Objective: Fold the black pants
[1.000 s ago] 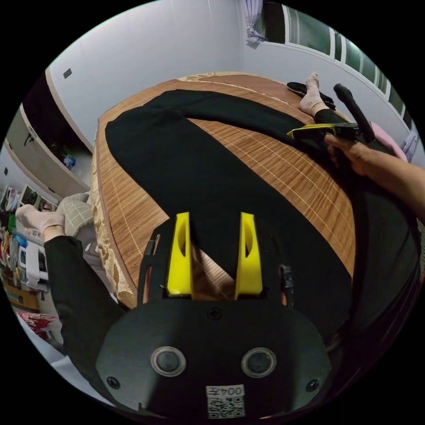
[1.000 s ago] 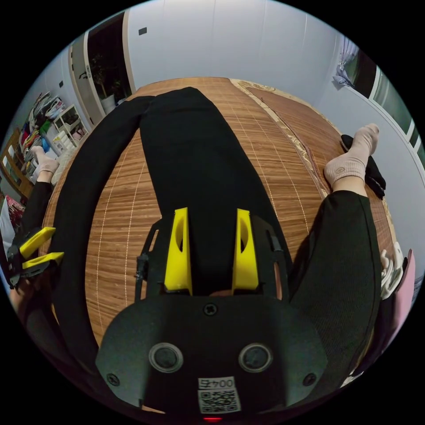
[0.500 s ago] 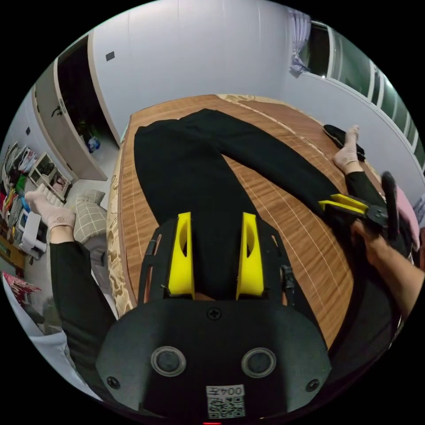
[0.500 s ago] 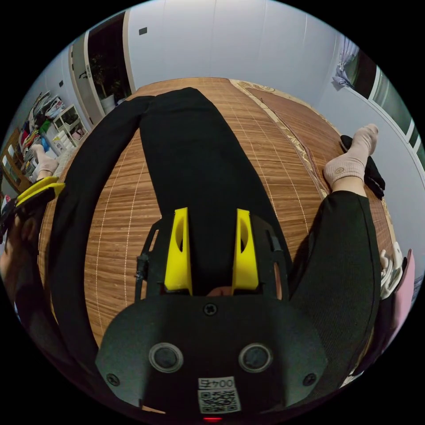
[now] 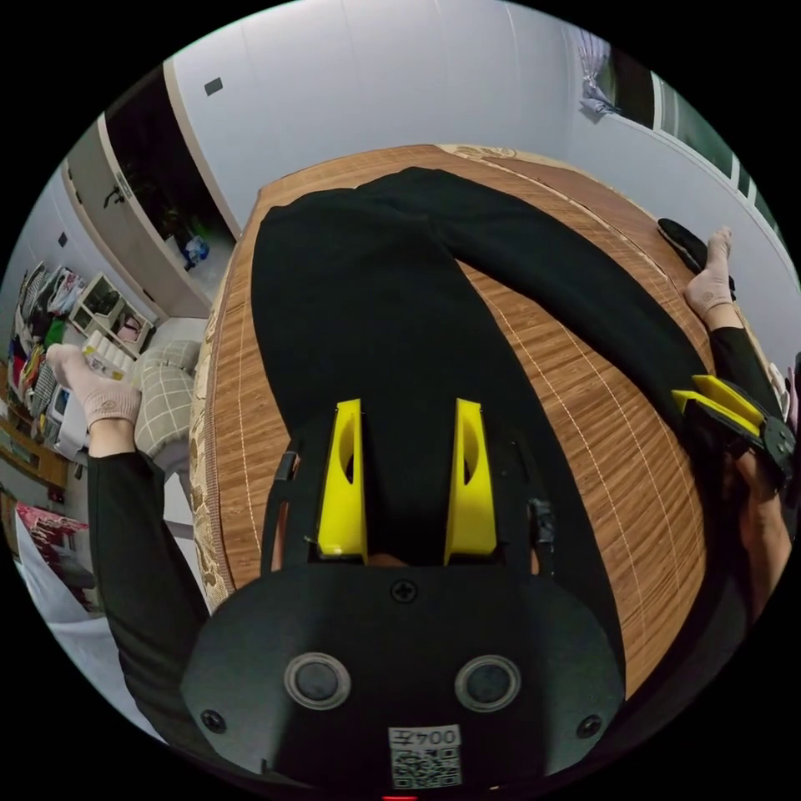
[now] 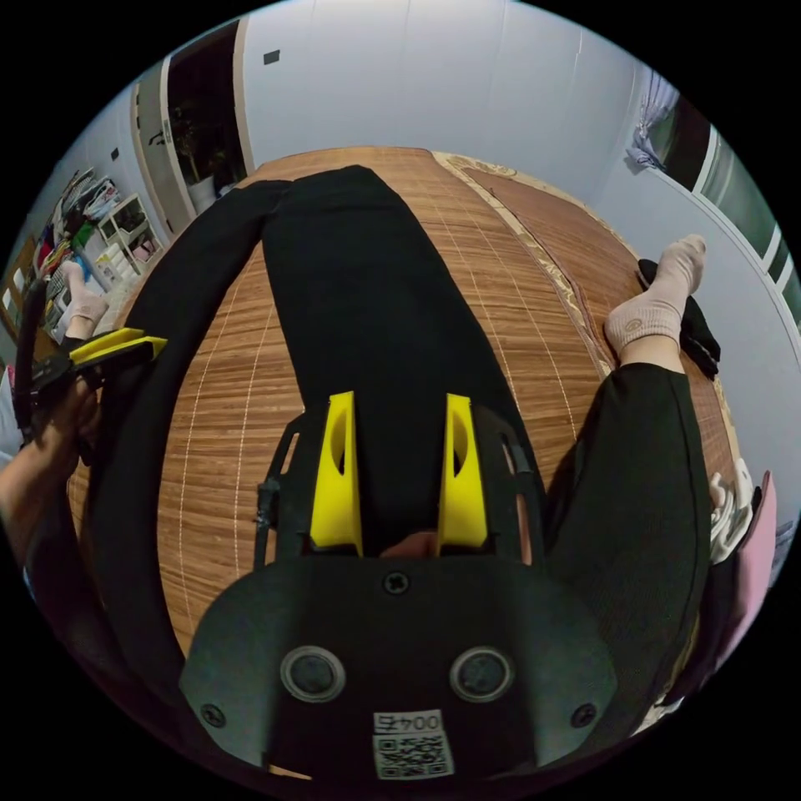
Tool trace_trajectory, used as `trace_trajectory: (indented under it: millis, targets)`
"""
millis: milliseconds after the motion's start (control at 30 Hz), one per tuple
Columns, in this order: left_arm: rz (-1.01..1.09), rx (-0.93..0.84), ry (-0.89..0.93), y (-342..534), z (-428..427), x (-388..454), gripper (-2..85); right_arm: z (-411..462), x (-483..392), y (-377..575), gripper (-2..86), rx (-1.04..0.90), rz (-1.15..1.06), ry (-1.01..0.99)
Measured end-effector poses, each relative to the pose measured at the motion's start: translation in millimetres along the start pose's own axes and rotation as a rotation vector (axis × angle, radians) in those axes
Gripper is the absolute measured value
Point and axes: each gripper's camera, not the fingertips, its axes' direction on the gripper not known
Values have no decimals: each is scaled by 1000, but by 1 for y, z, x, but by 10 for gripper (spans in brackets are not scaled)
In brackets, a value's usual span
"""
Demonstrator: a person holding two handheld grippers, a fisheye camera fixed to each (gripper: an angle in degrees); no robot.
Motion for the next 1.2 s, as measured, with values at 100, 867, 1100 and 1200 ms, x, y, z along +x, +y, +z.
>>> trace_trajectory:
  millis: [100, 867, 1100, 1200]
  targets:
    - [-1, 5, 8, -4, 0, -4, 147, -14, -6, 1, 152, 114, -13, -12]
    - [-142, 54, 41, -36, -33, -83, 109, 21, 16, -29, 170, -1, 3, -67]
    - [-180, -51, 13, -36, -14, -101, 79, 20, 22, -31, 170, 0, 3, -64]
    - [-215, -39, 41, -35, -14, -105, 70, 20, 24, -32, 170, -1, 3, -64]
